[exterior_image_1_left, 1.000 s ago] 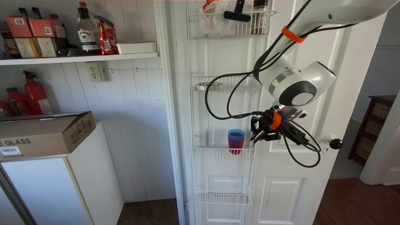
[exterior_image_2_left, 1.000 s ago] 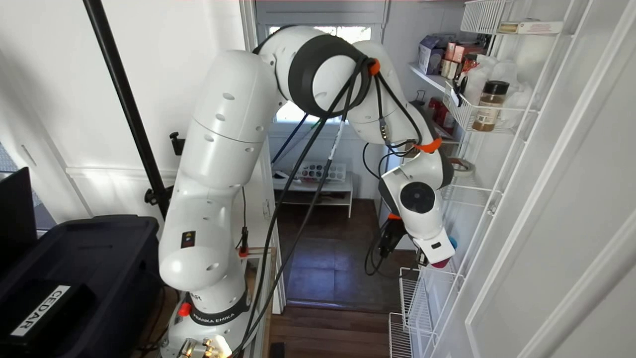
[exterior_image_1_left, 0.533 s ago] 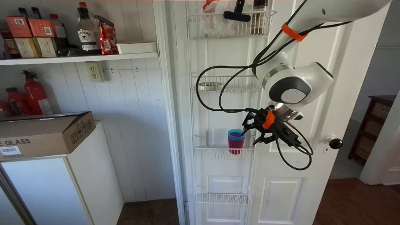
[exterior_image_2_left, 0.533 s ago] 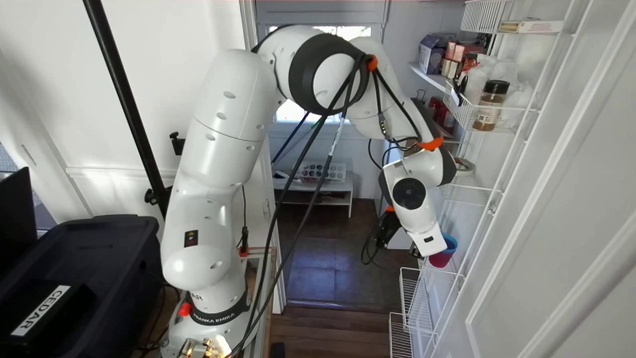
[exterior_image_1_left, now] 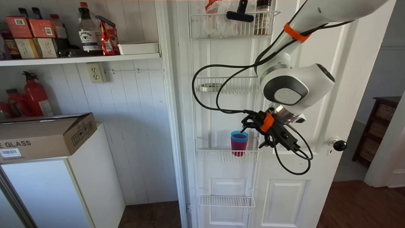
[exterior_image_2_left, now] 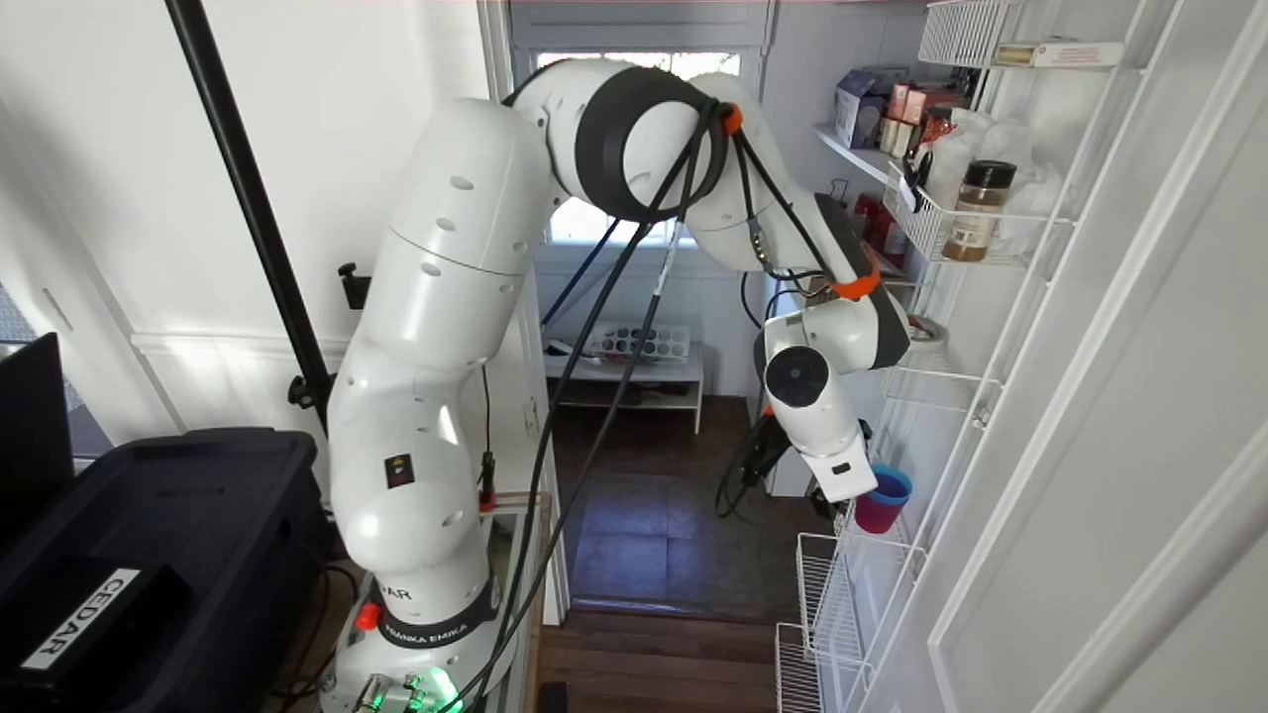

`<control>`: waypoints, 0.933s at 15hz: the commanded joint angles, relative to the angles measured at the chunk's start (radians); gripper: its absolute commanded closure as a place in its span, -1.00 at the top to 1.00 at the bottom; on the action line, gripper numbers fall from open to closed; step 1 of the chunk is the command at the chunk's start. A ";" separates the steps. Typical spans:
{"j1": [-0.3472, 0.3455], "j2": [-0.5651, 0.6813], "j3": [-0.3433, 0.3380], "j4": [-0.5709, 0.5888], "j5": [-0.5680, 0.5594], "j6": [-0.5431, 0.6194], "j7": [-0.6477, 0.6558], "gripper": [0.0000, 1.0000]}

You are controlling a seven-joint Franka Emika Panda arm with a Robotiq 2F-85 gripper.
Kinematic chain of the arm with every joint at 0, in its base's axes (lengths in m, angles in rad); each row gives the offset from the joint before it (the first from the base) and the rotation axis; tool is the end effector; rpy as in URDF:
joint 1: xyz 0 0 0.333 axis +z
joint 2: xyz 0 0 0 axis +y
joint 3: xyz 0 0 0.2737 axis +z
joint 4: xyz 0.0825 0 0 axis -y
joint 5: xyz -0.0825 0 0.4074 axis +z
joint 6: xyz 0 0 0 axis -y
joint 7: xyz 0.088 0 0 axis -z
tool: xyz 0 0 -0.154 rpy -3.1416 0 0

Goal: Unstack the cups

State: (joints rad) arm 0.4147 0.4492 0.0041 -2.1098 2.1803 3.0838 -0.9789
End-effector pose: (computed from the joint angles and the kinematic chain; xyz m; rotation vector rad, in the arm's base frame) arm 0.5158 0.1589 0.0913 -2.4225 0.9806 -0.5262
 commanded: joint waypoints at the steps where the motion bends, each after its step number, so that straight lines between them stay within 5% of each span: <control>1: 0.074 0.063 -0.096 0.069 0.086 0.036 -0.086 1.00; 6: 0.172 0.089 -0.194 0.070 0.092 0.018 -0.140 1.00; 14: 0.231 0.125 -0.228 0.057 0.055 0.025 -0.176 1.00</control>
State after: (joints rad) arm 0.6221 0.4810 -0.2087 -2.0990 2.2289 3.0953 -1.1315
